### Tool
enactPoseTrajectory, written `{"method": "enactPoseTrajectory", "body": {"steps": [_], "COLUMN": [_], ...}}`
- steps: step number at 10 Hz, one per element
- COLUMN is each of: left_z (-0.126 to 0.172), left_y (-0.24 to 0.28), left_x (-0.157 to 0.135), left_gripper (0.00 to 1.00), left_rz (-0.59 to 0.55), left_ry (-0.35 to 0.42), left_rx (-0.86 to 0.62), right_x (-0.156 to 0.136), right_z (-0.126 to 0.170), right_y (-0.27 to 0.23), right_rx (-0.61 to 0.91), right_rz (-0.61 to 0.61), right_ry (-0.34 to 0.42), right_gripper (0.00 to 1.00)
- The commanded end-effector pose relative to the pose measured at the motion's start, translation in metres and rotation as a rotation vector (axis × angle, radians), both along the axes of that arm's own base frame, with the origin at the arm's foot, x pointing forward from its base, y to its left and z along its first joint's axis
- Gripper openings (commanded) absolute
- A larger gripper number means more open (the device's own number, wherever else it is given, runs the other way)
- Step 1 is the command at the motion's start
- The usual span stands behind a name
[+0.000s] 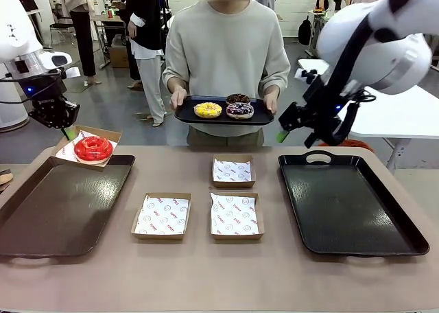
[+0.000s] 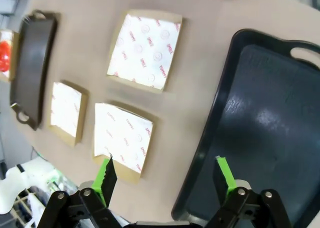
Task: Individually package the donuts and arrange them on the tray.
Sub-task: Place the picked Paper togo box on the Handle tray while simultaneously picking up another Paper togo box from the table with the other hand.
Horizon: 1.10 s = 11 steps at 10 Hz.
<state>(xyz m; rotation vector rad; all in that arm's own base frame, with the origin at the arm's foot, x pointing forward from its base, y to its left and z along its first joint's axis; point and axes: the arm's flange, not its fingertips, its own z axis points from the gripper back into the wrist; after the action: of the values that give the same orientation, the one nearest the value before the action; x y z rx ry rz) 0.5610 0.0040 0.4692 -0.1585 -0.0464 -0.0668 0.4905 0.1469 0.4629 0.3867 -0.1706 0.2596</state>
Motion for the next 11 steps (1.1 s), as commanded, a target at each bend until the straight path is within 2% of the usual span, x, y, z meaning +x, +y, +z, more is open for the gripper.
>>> {"method": "enactPoseTrajectory", "body": {"steps": [1, 2, 5, 7, 11], "left_z": [-0.006, 0.0, 0.0, 0.0, 0.0], "left_y": [0.01, 0.0, 0.0, 0.0, 0.0], "left_x": [-0.012, 0.0, 0.0, 0.0, 0.0], "left_gripper": [0.01, 0.01, 0.01, 0.01, 0.01], "left_rz": [-0.014, 0.0, 0.0, 0.0, 0.0], "left_ry": [-0.029, 0.0, 0.0, 0.0, 0.0], "left_rx": [0.006, 0.0, 0.0, 0.0, 0.0], "right_x": [0.016, 0.019, 0.018, 0.01, 0.015], "right_z": [0.0, -0.005, -0.025, -0.024, -0.025], "right_y": [0.02, 0.028, 0.045, 0.038, 0.04], "right_rx": [-0.061, -0.075, -0.108, -0.072, -0.082], "right_rz": [-0.019, -0.018, -0.007, 0.006, 0.022], "right_ry": [-0.003, -0.005, -0.012, 0.013, 0.004], "right_gripper": [1.0, 1.0, 1.0, 1.0, 1.0]}}
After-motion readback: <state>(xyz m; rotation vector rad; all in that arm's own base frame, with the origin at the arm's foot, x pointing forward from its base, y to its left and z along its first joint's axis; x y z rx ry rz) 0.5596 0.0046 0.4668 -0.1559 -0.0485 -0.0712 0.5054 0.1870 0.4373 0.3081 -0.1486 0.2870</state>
